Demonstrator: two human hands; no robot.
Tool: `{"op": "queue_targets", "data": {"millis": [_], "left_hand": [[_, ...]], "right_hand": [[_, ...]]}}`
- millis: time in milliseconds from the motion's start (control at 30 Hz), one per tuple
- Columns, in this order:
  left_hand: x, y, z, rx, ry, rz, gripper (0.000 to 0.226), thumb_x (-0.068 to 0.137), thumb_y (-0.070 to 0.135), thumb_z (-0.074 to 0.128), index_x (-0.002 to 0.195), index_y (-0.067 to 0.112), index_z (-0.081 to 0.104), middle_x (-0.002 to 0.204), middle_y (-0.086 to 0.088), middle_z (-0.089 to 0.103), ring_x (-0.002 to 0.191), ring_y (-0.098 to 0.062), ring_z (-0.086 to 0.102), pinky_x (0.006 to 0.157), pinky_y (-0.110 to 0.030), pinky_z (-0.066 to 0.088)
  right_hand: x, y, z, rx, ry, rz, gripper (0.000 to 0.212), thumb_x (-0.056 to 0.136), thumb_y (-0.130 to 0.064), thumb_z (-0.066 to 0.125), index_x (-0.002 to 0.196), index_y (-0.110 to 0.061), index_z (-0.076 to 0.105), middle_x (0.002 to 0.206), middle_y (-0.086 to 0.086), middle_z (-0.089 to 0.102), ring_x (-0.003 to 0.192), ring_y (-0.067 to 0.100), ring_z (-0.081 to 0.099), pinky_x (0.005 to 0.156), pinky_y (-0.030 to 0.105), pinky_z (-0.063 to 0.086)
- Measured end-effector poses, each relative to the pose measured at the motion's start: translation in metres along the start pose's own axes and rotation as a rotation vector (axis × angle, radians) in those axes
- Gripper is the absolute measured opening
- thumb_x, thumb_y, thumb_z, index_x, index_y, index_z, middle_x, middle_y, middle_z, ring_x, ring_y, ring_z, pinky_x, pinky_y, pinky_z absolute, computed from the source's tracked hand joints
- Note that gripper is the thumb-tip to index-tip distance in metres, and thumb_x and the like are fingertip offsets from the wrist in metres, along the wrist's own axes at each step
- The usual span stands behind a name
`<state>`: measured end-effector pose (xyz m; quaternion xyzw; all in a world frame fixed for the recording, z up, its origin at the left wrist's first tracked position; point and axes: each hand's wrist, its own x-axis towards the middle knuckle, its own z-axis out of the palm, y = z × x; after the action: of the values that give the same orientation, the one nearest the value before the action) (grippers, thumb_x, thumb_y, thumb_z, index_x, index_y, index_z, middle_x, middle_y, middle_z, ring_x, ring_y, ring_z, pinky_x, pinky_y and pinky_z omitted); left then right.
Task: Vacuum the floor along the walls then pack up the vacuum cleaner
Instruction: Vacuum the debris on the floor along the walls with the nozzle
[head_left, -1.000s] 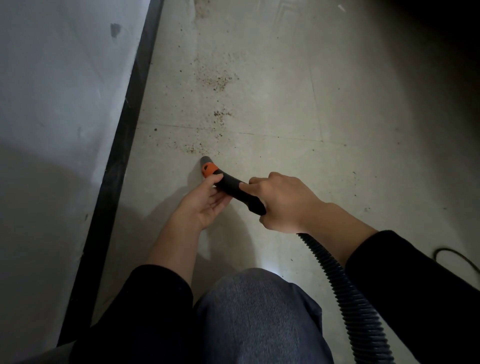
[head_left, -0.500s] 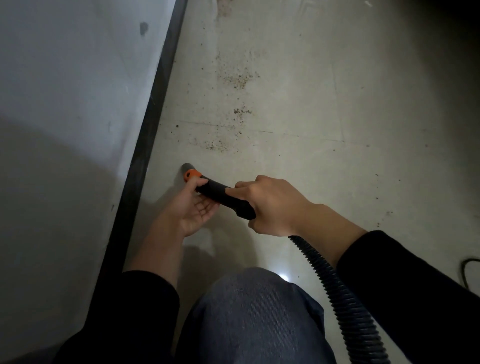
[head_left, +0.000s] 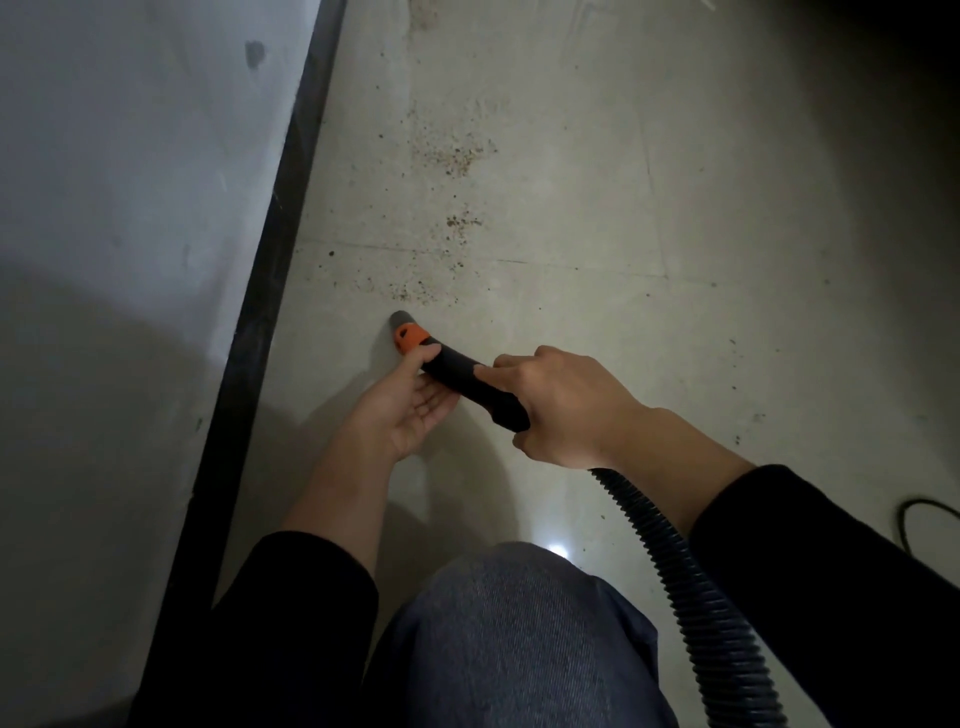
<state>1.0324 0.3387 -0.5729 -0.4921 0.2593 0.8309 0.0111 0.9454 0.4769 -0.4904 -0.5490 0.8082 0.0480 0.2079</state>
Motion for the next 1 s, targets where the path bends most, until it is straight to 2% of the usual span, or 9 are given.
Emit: {"op": "queue_targets", "data": {"millis": [100,200,333,433,600,800,900,1000], "left_hand": [[0.005,0.001,0.012,0.049,-0.013,0.014,0.032,0.094,0.025,0.062,0.116,0.001,0.058,0.103,-0.012,0.067,0.090,-0.016,0.066,0.064,-0.021,0.056],[0.007,0.001,0.021,0.054,-0.007,0.035,0.031,0.095,0.024,0.061,0.116,0.001,0.057,0.097,-0.010,0.066,0.087,-0.014,0.065,0.064,-0.022,0.055],[0.011,0.001,0.031,0.079,0.030,0.066,0.023,0.095,0.023,0.061,0.106,0.003,0.057,0.092,-0.010,0.066,0.084,-0.015,0.065,0.074,-0.026,0.054],[0.015,-0.002,0.040,0.101,0.041,0.074,0.021,0.094,0.021,0.063,0.101,0.002,0.058,0.088,-0.010,0.067,0.083,-0.016,0.067,0.074,-0.027,0.055],[0.013,-0.008,0.057,0.164,0.016,0.053,0.018,0.096,0.019,0.060,0.090,0.002,0.057,0.085,-0.010,0.066,0.080,-0.016,0.065,0.080,-0.028,0.052],[-0.008,-0.004,0.079,0.330,-0.012,0.010,0.023,0.098,0.015,0.056,0.112,-0.003,0.053,0.095,-0.016,0.064,0.092,-0.025,0.064,0.081,-0.030,0.052],[-0.013,0.001,0.082,0.363,-0.014,-0.006,0.027,0.097,0.012,0.058,0.117,-0.005,0.052,0.091,-0.018,0.064,0.085,-0.026,0.066,0.079,-0.032,0.053],[-0.006,0.005,0.077,0.339,-0.052,-0.033,0.023,0.097,0.011,0.058,0.112,-0.005,0.053,0.091,-0.019,0.064,0.081,-0.025,0.066,0.070,-0.028,0.055]], "right_hand": [[-0.003,0.004,-0.002,0.001,-0.007,0.039,0.042,0.081,-0.017,0.060,0.121,-0.022,0.050,0.098,-0.002,0.055,0.080,0.022,0.045,0.059,0.031,0.038],[-0.001,0.007,-0.002,-0.012,0.005,0.062,0.040,0.081,-0.017,0.059,0.120,-0.020,0.050,0.097,-0.001,0.054,0.080,0.023,0.046,0.058,0.031,0.038],[0.000,0.012,-0.001,-0.040,0.013,0.084,0.041,0.080,-0.017,0.060,0.120,-0.019,0.050,0.095,0.000,0.053,0.079,0.023,0.045,0.051,0.029,0.029],[-0.004,0.018,-0.001,-0.040,0.019,0.102,0.042,0.080,-0.017,0.060,0.121,-0.019,0.050,0.095,0.000,0.052,0.079,0.022,0.043,0.048,0.027,0.024],[-0.019,0.028,-0.001,-0.027,0.024,0.149,0.047,0.080,-0.014,0.057,0.126,-0.020,0.049,0.095,-0.001,0.053,0.079,0.023,0.044,0.048,0.026,0.023],[-0.039,0.032,-0.010,0.029,-0.012,0.211,0.045,0.080,-0.011,0.055,0.123,-0.020,0.051,0.096,0.000,0.056,0.080,0.023,0.046,0.048,0.027,0.023],[-0.040,0.028,-0.016,0.029,-0.031,0.224,0.042,0.080,-0.012,0.055,0.121,-0.018,0.051,0.097,0.002,0.057,0.079,0.023,0.045,0.048,0.027,0.024],[-0.036,0.027,-0.016,-0.006,-0.033,0.217,0.037,0.080,-0.012,0.055,0.117,-0.016,0.052,0.096,0.003,0.056,0.078,0.022,0.044,0.048,0.027,0.023]]}}
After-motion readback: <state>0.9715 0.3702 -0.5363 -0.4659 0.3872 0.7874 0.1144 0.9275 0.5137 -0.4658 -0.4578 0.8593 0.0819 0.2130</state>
